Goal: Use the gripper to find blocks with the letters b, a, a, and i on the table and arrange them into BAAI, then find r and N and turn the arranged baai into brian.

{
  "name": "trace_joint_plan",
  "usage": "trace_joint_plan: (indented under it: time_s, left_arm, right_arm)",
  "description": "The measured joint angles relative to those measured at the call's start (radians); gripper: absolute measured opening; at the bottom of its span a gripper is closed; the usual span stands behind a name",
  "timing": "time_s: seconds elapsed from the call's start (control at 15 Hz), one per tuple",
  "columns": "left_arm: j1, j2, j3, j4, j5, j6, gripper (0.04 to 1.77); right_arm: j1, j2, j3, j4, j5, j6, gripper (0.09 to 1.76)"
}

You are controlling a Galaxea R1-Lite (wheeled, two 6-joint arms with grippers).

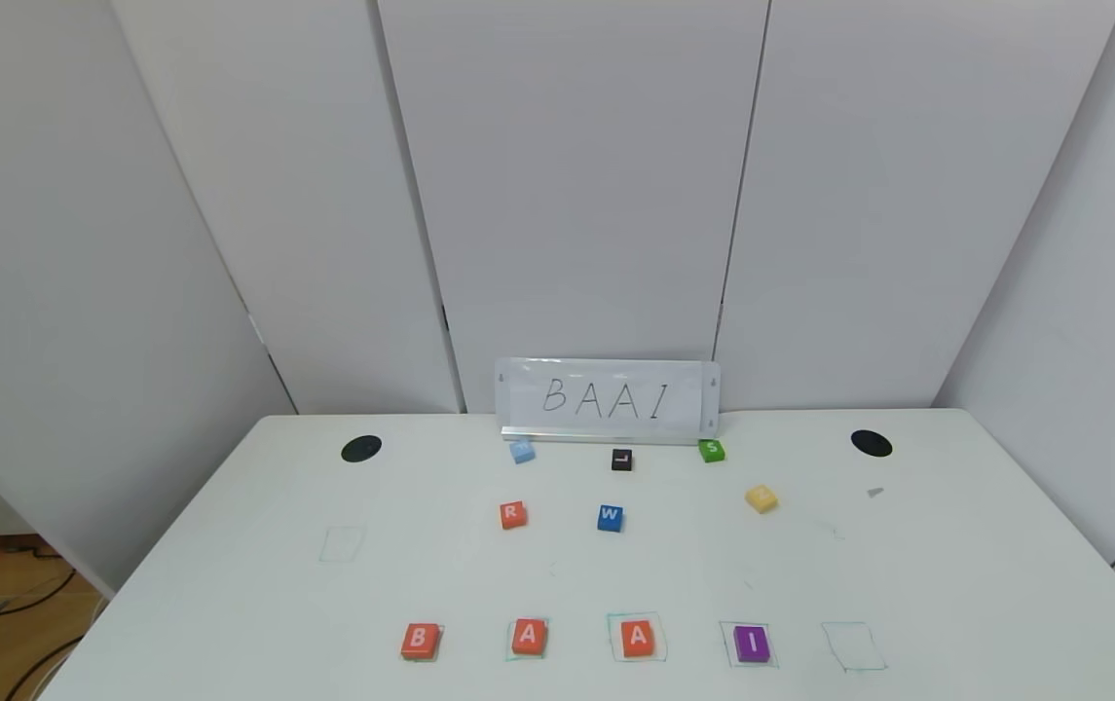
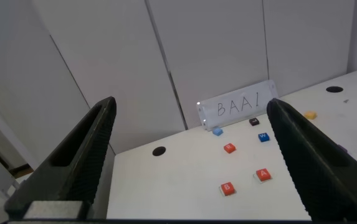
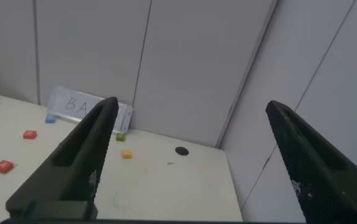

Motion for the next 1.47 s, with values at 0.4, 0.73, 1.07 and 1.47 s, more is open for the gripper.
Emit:
trace_joint_plan:
  time_s: [0.4, 0.73, 1.07, 1.47]
  left_arm:
    - [0.006, -0.154, 0.356, -0.387, 0.131, -0.033, 1.72]
    - [0.006, -0.168, 0.769, -0.659, 0.17, -0.036, 1.72]
    - [0.006, -0.169, 0.922, -0.463, 0.175, -0.107, 1.72]
    - [0.006, -0.169, 0.93, -0.474, 0.182, -0.136, 1.72]
  right_arm:
    - [-0.003, -0.078, 0.406, -0.606, -0.109, 0.018, 1.7]
    - [-0.004, -0.082, 0.773, -0.823, -0.11, 0.019, 1.7]
    - [-0.004, -0.082, 0.866, -0.449, -0.092, 0.084, 1.71]
    - [-0.004, -0.082, 0.869, -0.432, -0.083, 0.137, 1.71]
